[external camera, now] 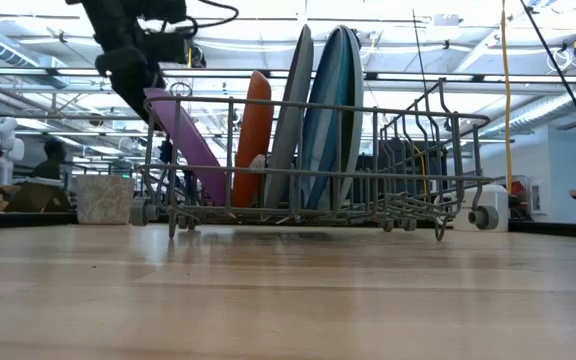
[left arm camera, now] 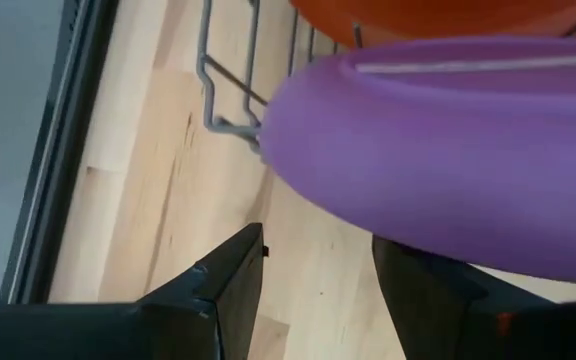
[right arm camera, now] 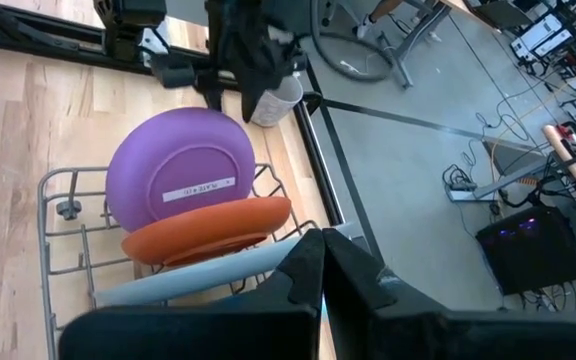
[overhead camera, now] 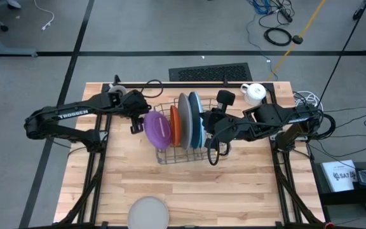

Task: Sort dishes
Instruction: Put the purple plate in the dish rack

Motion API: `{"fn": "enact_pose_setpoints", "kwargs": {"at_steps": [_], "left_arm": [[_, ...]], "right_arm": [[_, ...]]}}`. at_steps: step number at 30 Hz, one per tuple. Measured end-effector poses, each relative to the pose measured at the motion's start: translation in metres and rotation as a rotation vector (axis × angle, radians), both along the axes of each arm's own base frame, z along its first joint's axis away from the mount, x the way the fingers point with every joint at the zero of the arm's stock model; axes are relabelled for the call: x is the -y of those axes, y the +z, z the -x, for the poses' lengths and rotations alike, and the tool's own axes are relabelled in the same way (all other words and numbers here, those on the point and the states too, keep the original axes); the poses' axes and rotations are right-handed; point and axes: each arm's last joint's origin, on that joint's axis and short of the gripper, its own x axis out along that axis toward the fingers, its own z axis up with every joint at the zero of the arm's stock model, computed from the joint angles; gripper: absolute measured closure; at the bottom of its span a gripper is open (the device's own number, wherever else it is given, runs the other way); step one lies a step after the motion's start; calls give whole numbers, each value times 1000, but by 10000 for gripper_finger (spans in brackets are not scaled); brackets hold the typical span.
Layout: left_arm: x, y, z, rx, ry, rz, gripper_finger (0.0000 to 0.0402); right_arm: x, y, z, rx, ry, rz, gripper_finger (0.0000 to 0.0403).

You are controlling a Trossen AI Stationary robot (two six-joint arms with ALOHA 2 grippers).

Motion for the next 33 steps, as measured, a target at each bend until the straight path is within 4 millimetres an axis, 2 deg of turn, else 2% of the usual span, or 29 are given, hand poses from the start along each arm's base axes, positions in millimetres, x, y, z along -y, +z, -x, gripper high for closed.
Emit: {"fn": "enact_pose_setpoints", "kwargs": {"at_steps": [7,10,24,33], "left_arm": [[11,1,10,-67,12,58,212],[14,2,9,-43,-1,107,212],[8,28,-27,381,-131,-47,212],[6,26,-37,416,-113,-41,212]], "right_arm": [[0,-1,1,-8,-5,-2,403],[0,-1,1,-9,-5,-1,403],[0,-2,-1,-6,-4,-1,403],[-1,-4,-4,-10,-1,-2,403]]}}
